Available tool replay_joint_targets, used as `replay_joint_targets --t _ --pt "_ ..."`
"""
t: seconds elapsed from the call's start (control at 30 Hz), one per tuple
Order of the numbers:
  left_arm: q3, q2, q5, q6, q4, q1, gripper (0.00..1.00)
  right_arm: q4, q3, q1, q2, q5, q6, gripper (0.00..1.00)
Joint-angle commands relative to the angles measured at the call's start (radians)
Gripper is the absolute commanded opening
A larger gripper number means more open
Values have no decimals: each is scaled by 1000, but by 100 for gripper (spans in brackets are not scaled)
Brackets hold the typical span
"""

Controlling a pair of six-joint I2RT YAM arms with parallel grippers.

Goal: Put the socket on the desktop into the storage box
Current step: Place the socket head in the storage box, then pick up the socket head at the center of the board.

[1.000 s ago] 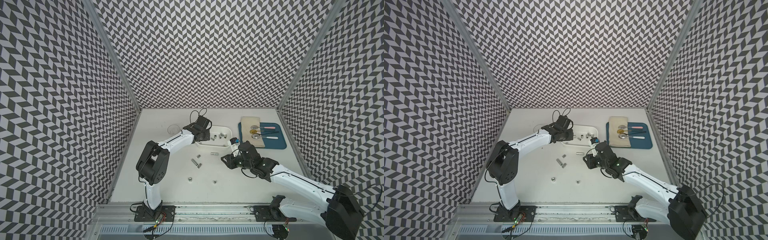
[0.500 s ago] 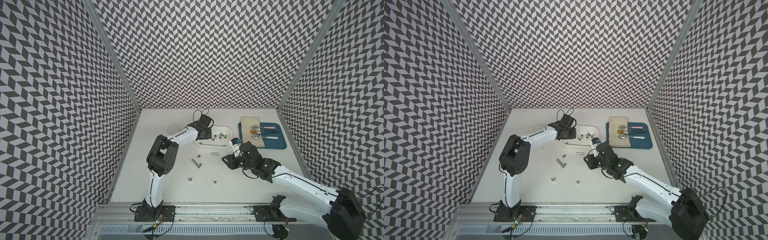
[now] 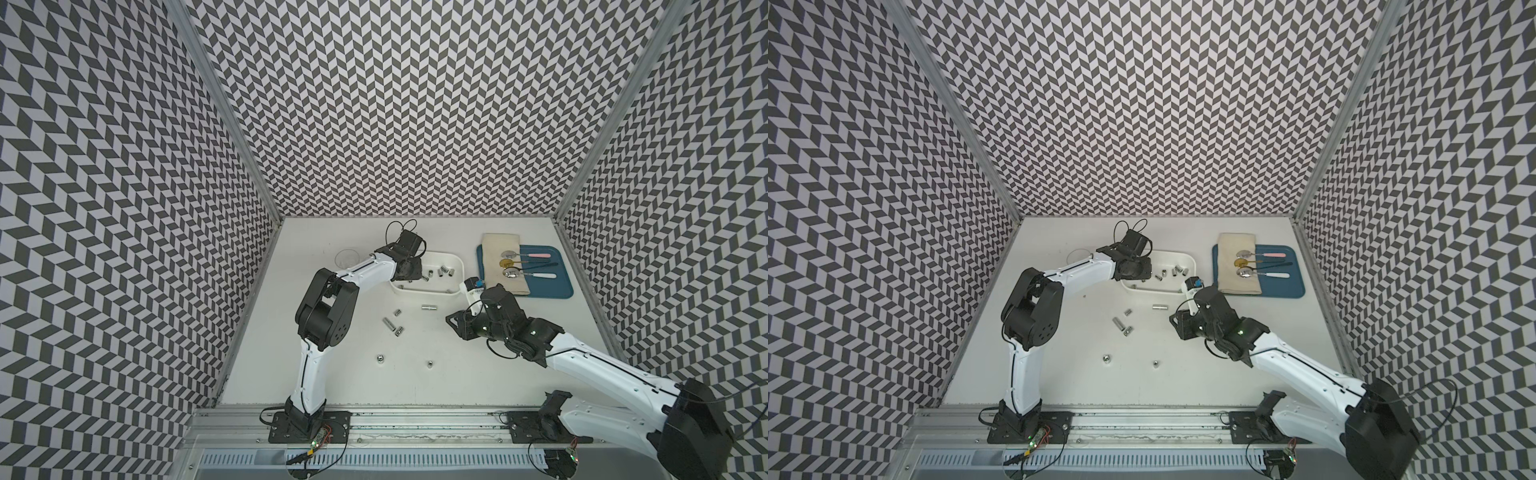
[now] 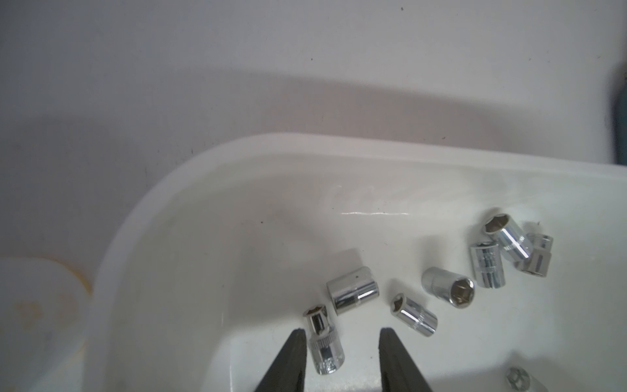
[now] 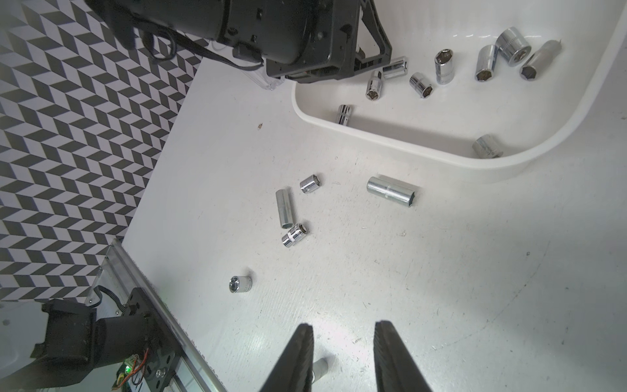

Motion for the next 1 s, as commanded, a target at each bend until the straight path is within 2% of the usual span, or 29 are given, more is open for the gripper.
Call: replay_joint_targets --t 0.0,0.37,0.97 --pt "19 -32 -7 9 0 4 40 26 -10 -4 -28 13 6 34" --pt "-24 -132 19 12 15 1 40 24 -12 -5 -35 21 10 35" --pt "-259 -402 84 16 63 1 41 15 9 -13 -7 22 -8 40"
